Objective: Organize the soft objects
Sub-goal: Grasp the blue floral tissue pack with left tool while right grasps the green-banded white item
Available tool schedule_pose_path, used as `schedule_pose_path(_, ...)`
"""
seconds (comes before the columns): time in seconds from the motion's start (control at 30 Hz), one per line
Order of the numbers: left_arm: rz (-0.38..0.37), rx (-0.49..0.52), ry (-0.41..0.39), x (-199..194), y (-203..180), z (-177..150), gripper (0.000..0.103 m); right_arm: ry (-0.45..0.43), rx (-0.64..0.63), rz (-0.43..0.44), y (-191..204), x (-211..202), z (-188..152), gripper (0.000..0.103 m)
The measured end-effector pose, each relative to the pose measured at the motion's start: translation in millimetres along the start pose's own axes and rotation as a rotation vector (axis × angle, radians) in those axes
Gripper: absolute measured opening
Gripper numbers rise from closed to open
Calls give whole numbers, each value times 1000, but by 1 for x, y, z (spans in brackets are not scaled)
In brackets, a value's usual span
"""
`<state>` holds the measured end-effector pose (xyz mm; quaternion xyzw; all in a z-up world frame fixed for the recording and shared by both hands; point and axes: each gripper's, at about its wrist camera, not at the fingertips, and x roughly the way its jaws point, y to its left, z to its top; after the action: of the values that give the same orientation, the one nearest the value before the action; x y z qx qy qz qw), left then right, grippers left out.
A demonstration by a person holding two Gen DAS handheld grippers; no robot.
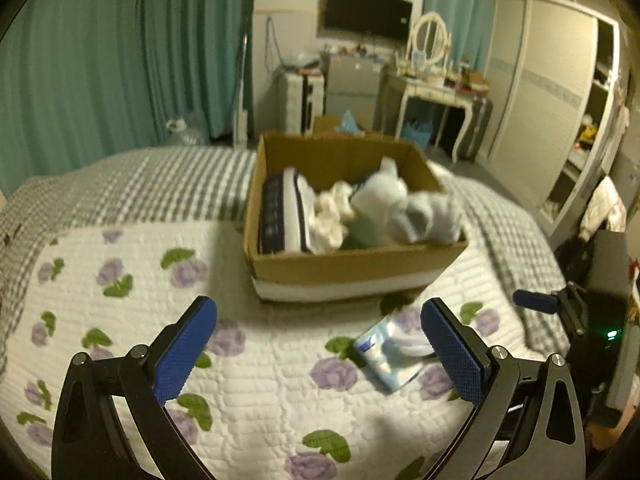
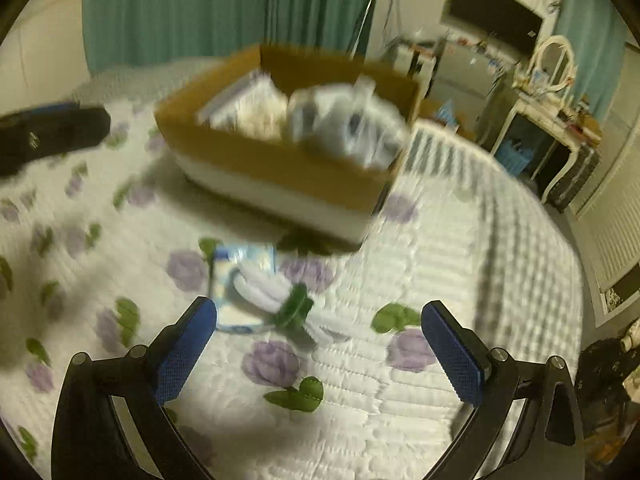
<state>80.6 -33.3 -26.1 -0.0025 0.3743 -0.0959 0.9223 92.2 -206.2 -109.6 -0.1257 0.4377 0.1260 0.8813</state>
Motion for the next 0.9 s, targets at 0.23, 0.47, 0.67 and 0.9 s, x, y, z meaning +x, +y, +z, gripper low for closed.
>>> schedule_pose_path(0.23,8,-13,115,48,-3,-13,103,97,-16,39,-1,52,-3,74)
schedule_pose_path(0.47,-12,-11,171,78,-25,-19,103,104,65,76,-21,60,-11,28)
schedule_pose_path(0.67,-16,10,233,111,-58,-30,103,91,312,45,-79,58,-23,22)
schedule_pose_path(0.9,67,-70,320,147,-64,-55,92,83,311,46,-87,56,-27,17)
